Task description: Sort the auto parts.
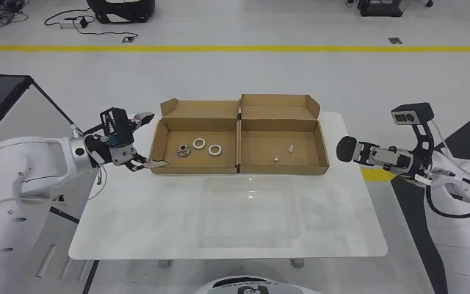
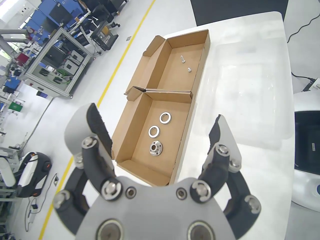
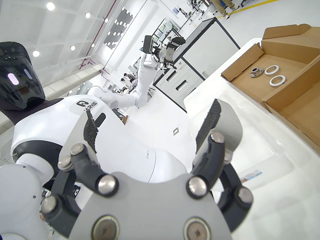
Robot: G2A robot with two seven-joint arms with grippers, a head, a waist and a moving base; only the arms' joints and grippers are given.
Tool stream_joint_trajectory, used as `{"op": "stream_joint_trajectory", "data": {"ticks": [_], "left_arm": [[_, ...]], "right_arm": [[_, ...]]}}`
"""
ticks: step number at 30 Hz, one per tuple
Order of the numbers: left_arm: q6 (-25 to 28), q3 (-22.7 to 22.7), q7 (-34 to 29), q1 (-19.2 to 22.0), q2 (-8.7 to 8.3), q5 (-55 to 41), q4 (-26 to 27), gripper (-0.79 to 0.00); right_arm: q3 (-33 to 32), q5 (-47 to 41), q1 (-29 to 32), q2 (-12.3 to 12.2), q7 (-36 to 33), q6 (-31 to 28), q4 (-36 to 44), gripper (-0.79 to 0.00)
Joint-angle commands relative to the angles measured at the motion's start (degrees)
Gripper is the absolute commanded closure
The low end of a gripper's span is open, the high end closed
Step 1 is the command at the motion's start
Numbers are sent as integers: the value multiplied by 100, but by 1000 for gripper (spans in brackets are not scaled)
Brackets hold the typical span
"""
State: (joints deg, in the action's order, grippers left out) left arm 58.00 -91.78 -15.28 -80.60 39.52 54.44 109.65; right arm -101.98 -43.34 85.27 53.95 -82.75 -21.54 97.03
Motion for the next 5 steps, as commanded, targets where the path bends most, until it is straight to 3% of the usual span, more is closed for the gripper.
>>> {"op": "stream_joint_trajectory", "data": {"ticks": [1,5], "left_arm": [[0,0,0,0,0,0,0,-785],[0,0,0,0,0,0,0,-785]], "right_arm": [[0,0,0,0,0,0,0,-785],[0,0,0,0,0,0,0,-785]]}}
